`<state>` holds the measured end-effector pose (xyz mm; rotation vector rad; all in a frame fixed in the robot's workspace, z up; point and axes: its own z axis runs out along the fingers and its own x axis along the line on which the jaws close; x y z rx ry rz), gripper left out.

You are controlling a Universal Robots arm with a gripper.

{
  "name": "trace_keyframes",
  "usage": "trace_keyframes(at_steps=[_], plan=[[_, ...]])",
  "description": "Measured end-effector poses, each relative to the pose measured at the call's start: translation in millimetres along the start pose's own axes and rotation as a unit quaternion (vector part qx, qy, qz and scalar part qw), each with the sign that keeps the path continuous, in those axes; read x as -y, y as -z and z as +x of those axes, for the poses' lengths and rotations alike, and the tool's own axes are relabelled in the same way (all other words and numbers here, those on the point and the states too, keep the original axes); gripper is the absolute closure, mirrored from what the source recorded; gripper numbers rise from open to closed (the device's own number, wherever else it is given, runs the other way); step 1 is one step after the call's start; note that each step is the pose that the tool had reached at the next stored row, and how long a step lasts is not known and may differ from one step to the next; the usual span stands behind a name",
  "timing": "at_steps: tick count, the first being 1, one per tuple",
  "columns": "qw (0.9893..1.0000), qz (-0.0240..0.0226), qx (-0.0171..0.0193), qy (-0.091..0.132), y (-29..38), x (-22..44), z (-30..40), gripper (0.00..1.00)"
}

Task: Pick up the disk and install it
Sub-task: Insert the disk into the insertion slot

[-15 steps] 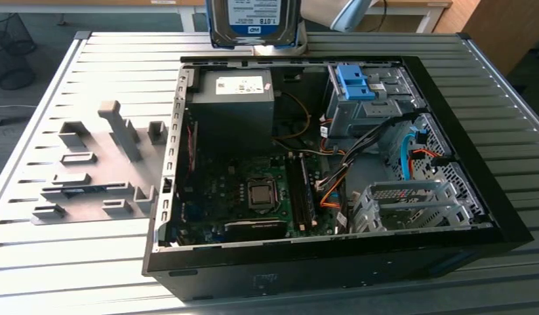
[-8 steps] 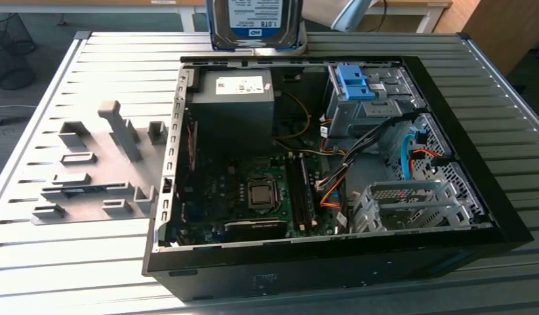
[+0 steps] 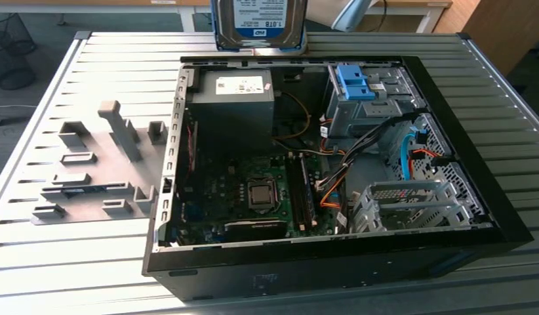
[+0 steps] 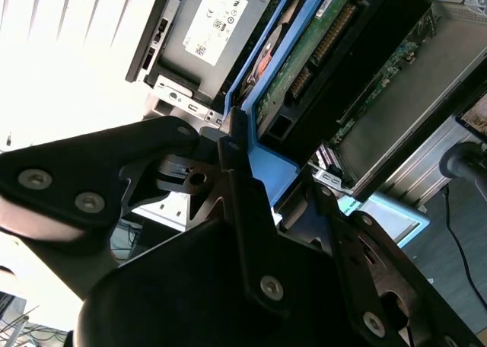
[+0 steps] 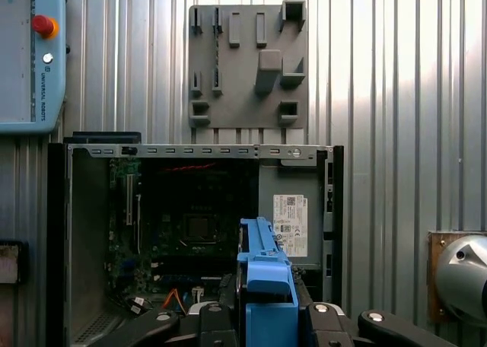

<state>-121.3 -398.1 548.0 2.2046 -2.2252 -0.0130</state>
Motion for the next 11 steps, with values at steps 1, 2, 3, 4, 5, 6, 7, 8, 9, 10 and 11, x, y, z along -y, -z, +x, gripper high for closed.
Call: trace_keyframes(at_steps=[1,2,3,4,5,6,7,8,9,10,11], plan=[[1.0000,0.0000,0.0000,0.000,0.0,0.0,0.0,0.63],[1.0000,0.0000,0.0000,0.000,0.0,0.0,0.0,0.63],[1.0000,0.0000,0.0000,0.000,0.0,0.0,0.0,0.63],[1.0000,0.0000,0.0000,0.000,0.0,0.0,0.0,0.63],[1.0000,0.0000,0.0000,0.000,0.0,0.0,0.0,0.63],[1.0000,0.0000,0.0000,0.000,0.0,0.1,0.0,0.63],[1.0000,0.0000,0.0000,0.000,0.0,0.1,0.0,0.63],[1.0000,0.0000,0.0000,0.000,0.0,0.1,0.0,0.63],[1.0000,0.0000,0.0000,0.000,0.0,0.1,0.0,0.63],[1.0000,0.0000,0.0000,0.000,0.0,0.2,0.5,0.63],[1.0000,0.0000,0.0000,0.000,-0.1,0.2,1.6,0.63]])
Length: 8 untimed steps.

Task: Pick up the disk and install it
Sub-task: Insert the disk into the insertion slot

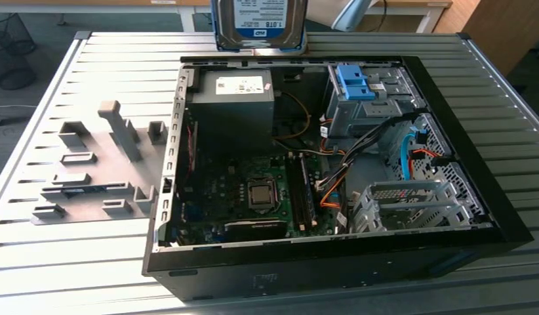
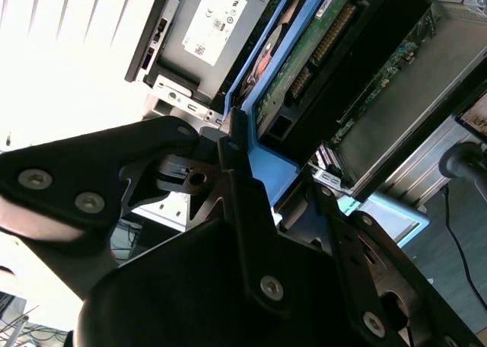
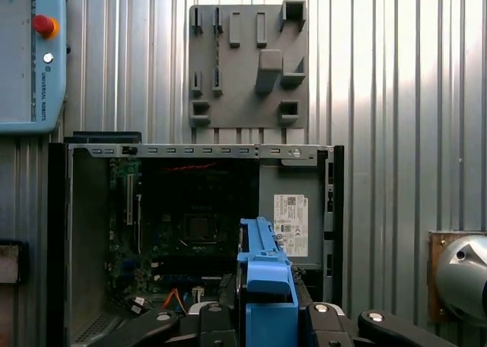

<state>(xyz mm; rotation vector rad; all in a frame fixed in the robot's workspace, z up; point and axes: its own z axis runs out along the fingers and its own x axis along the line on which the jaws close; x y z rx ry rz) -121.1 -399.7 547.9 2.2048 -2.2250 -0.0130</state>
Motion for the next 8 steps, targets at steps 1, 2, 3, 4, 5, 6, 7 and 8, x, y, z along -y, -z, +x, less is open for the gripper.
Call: trace_keyframes(at_steps=[1,2,3,4,5,6,7,8], plan=[[1.0000,0.0000,0.0000,0.000,-0.1,-0.1,2.0,0.63],[1.0000,0.0000,0.0000,0.000,-0.1,-0.1,5.2,0.63],[1.0000,0.0000,0.0000,0.000,-0.3,0.0,8.9,0.63],[1.0000,0.0000,0.0000,0.000,-0.4,0.0,13.2,0.63],[1.0000,0.0000,0.0000,0.000,-0.5,0.0,17.2,0.63],[1.0000,0.0000,0.0000,0.000,-0.7,0.1,21.1,0.63],[1.0000,0.0000,0.0000,0.000,-0.8,0.1,25.2,0.63],[1.0000,0.0000,0.0001,0.000,-1.0,0.2,29.4,0.63]])
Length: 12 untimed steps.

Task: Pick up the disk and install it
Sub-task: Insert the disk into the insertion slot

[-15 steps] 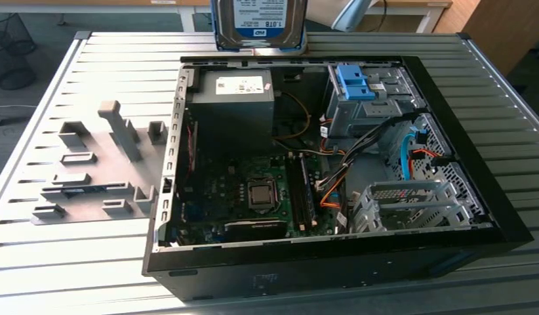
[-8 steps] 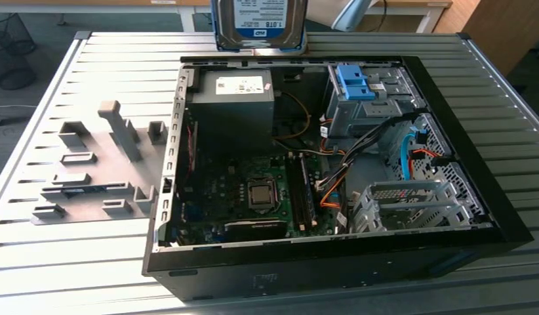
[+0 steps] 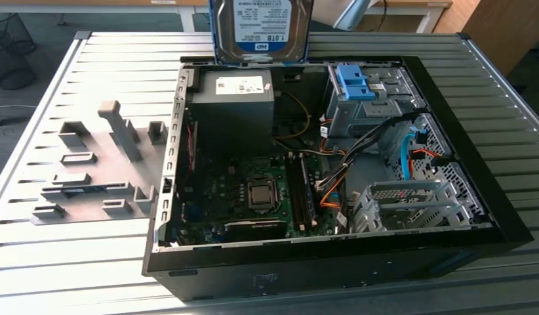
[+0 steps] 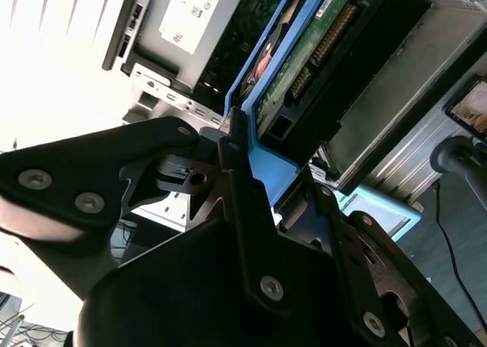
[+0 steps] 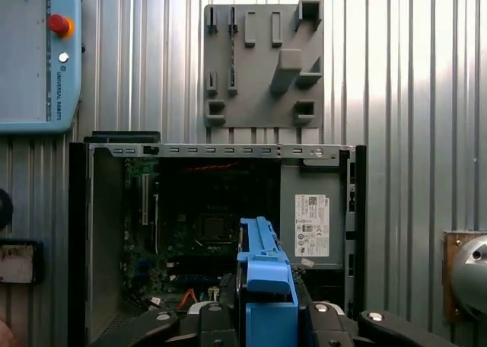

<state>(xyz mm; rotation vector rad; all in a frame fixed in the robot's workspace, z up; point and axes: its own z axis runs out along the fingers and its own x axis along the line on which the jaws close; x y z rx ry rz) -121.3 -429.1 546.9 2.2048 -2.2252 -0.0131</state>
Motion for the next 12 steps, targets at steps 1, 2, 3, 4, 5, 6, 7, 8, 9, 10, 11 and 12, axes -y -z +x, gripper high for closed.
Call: trace_keyframes(at_steps=[1,2,3,4,5,6,7,8,9,10,11,12], plan=[[1.0000,0.0000,-0.0001,0.000,-0.2,0.1,4.2,0.63],[1.0000,0.0000,0.0000,0.000,-0.5,0.1,8.3,0.63],[1.0000,0.0000,0.0000,0.000,-0.7,0.1,11.2,0.63],[1.0000,0.0000,0.0000,0.000,-0.8,0.1,13.6,0.63],[1.0000,-0.0001,-0.0001,0.000,-1.0,0.2,15.9,0.63],[1.0000,0.0000,-0.0001,0.000,-1.2,0.2,18.1,0.63],[1.0000,0.0000,0.0000,0.000,-1.5,0.2,19.3,0.63],[1.0000,0.0000,0.0000,0.000,-1.5,0.1,19.6,0.63],[1.0000,0.0000,-0.0001,0.000,-1.5,0.1,19.6,0.63],[1.0000,0.0000,-0.0002,0.000,-1.5,0.1,19.6,0.63],[1.0000,0.0000,-0.0002,0.000,-1.5,0.2,19.6,0.63],[1.0000,0.0000,-0.0002,0.000,-1.4,0.2,19.6,0.63]])
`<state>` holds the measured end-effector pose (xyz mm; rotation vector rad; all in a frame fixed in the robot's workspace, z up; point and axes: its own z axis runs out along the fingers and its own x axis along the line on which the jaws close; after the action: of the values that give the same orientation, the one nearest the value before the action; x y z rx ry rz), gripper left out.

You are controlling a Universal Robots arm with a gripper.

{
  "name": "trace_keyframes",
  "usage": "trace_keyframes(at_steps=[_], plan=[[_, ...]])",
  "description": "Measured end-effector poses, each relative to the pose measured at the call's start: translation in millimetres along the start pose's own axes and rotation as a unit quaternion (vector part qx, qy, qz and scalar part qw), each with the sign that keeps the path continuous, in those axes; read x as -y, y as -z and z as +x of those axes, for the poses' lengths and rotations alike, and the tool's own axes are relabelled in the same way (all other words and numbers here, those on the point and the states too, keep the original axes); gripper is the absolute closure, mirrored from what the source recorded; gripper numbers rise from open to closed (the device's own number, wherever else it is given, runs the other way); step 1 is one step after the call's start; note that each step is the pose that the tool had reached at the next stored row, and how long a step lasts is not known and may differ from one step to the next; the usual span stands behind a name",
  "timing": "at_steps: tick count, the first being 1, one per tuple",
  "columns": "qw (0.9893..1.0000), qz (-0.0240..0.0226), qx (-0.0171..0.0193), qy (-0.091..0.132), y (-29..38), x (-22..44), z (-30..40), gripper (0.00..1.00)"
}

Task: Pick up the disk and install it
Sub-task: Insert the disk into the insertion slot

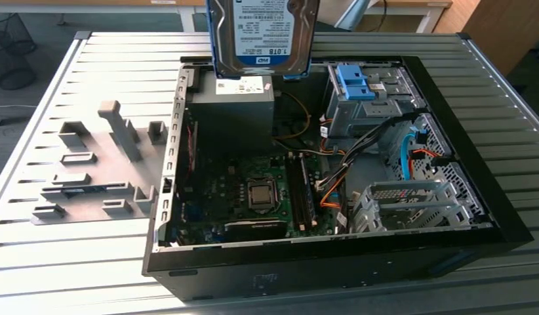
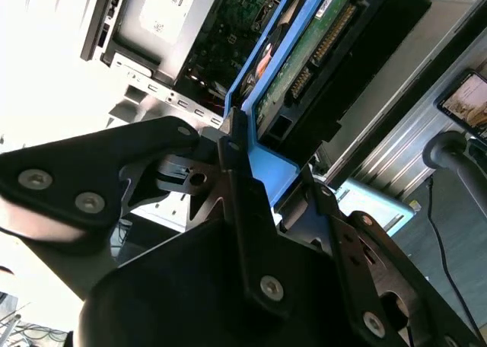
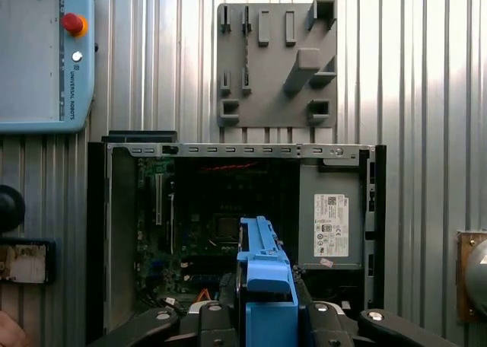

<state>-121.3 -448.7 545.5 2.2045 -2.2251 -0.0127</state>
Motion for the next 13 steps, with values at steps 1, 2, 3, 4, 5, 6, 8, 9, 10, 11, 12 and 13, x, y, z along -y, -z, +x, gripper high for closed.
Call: trace_keyframes(at_steps=[1,2,3,4,5,6,8,9,10,11,12,13], plan=[[1.0000,0.0000,0.0000,0.000,0.0,0.0,0.0,0.63],[1.0000,0.0000,0.0000,0.000,0.0,0.0,0.0,0.63],[1.0000,0.0000,-0.0001,0.000,0.0,0.0,0.0,0.63],[1.0000,0.0000,-0.0001,0.000,0.0,0.0,0.0,0.63],[1.0000,0.0000,-0.0001,0.000,0.0,0.0,0.4,0.63],[1.0000,0.0000,-0.0001,0.000,0.0,0.1,1.5,0.63],[1.0000,0.0000,0.0000,0.000,-0.5,0.0,6.8,0.63],[1.0000,0.0000,-0.0001,0.000,-0.7,0.1,9.8,0.63],[1.0000,0.0000,0.0001,0.000,-1.1,0.1,13.1,0.63],[1.0000,0.0000,0.0002,0.000,-1.7,0.2,16.0,0.63],[1.0000,0.0000,0.0005,0.000,-2.4,0.2,18.1,0.63],[1.0000,0.0000,0.0006,0.000,-3.1,0.5,19.6,0.63]])
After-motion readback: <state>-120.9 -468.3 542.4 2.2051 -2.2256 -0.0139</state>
